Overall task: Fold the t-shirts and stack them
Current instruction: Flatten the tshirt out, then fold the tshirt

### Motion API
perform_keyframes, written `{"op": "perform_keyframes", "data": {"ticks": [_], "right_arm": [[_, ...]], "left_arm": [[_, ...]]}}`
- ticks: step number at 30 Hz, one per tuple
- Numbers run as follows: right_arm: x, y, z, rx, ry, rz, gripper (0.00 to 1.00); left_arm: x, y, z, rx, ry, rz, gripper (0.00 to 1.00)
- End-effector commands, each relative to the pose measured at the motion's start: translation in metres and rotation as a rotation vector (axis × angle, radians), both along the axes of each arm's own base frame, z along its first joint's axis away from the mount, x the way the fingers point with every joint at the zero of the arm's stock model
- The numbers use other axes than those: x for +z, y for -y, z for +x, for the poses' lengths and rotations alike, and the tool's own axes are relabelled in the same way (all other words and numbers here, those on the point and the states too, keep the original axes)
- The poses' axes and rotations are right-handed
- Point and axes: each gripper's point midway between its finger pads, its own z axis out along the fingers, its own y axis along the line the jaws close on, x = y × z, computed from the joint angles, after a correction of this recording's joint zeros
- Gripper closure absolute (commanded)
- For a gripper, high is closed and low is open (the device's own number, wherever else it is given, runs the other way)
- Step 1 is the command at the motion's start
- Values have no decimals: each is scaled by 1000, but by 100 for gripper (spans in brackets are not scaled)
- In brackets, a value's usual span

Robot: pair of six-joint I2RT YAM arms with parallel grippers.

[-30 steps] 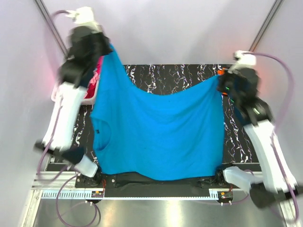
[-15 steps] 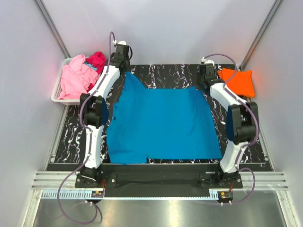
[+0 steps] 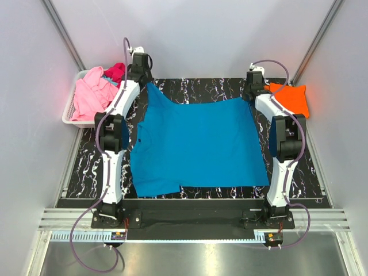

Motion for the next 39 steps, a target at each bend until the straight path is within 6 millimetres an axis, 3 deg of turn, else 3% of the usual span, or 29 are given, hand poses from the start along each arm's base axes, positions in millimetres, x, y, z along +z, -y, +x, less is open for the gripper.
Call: {"op": "perform_keyframes", "data": {"ticks": [1,2,9,17,21,25,26,27,37,39], "right_arm": [[18,21,16,-108,78,-51,100],[21,24,18,-121,86,-53,100],[-8,29,34,-140,46,-6,100],[-2,47,39,-179,-9,131,100],[-2,52,33,-206,-54,146,100],[-5,42,26,-171,-104,179,100],[-6,56,25,-185,-109,190,100],[-5,55,23,-179,-110,190,100],[-7,51,2,-166,-151,204,100],[3,52,-3,-175,-136,207,100]], "left_arm": [[25,9,6,-23,87,-32,100],[28,9,5,-24,93,-35,100],[34,6,-8,-17,86,-41,100],[61,-3,-25,36,116,-58,100],[65,1,-35,16,109,-76,100],[70,15,-42,-67,98,-113,100],[71,18,-44,-79,96,-118,100],[71,23,-45,-103,90,-131,100],[63,26,-69,-120,34,-147,100],[64,26,-74,-118,31,-148,100]]}}
